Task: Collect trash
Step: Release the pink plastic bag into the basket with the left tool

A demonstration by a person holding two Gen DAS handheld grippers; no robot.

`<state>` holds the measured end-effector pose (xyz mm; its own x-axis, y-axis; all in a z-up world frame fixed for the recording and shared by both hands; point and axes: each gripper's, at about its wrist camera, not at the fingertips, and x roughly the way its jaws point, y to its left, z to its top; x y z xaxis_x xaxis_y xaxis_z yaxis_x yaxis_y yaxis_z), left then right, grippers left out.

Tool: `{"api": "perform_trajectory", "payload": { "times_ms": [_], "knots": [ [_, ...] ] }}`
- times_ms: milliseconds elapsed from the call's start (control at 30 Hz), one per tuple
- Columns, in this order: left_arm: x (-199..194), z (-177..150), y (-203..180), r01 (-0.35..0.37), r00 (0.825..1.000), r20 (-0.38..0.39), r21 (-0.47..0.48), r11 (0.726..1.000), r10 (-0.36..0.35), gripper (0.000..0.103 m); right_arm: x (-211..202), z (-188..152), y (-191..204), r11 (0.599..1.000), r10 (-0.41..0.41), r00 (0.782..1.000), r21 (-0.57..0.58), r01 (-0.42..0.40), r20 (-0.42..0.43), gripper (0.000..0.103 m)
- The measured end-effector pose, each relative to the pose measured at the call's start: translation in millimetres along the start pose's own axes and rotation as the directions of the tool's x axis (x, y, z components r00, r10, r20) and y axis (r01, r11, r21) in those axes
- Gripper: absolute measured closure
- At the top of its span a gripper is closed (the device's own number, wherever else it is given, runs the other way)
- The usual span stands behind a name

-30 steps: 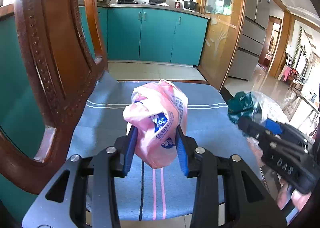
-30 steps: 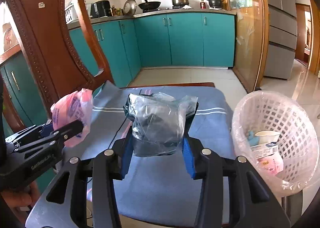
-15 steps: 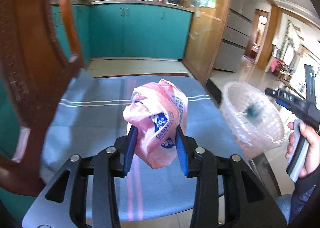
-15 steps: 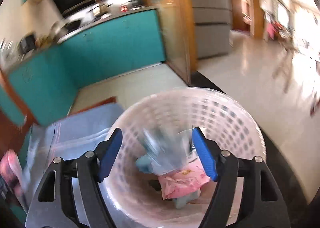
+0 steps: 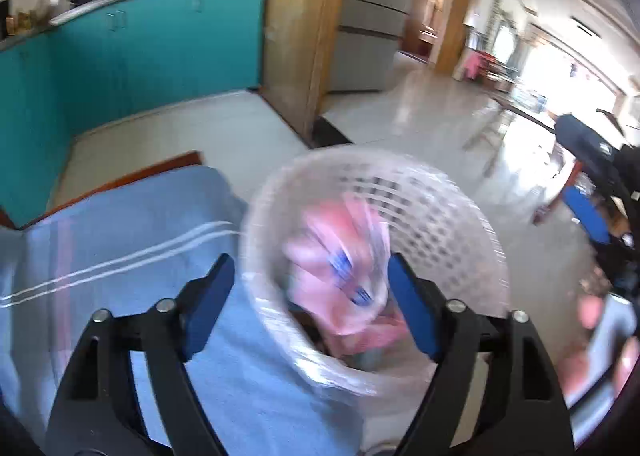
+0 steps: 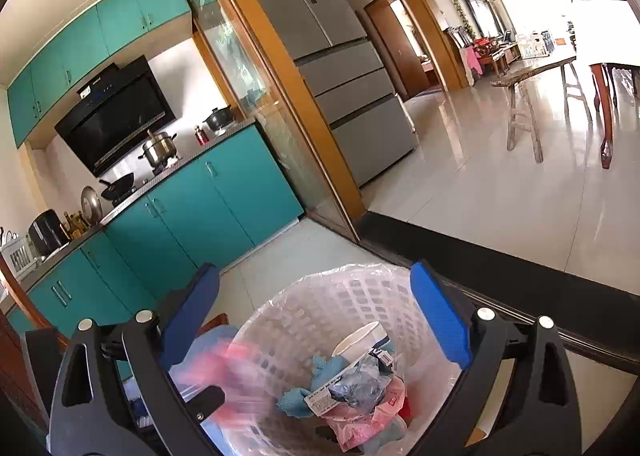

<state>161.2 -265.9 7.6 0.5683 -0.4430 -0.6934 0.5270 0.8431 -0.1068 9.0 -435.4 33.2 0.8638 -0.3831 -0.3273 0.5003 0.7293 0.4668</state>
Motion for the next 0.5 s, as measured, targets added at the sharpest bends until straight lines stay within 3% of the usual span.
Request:
{"api": "perform_trajectory", "payload": {
  "times_ms": [100,233,367,500],
  "knots": [
    [-27.0,-16.6,26.8,-0.036,0.999,0.036,-0.025,0.999,0.037,0.014,-3.4,-4.7,9.8,1.000,0.025,0.999,-0.012,-0.026,-0.022,0.009],
    [-76.0,-49.8,78.5,-0.143,0.987,0.065,-0.084,0.986,0.149,0.008,-1.7,-22.3,37.7,0.992,0.077,0.992,-0.089,-0.085,-0.095,0.009],
    [-119.5,-85.3,123.2,-0.212,0.971,0.069,-0.197,0.957,0.229,0.004,2.6,-58.1,87.7,0.961,0.123,0.966,-0.216,-0.173,-0.227,0.009],
    [-151.9,-114.1,158.9,-0.272,0.945,0.089,-0.321,0.907,0.315,0.003,-9.4,-98.6,139.1,0.903,0.157,0.929,-0.333,-0.272,-0.334,0.009]
  ]
}}
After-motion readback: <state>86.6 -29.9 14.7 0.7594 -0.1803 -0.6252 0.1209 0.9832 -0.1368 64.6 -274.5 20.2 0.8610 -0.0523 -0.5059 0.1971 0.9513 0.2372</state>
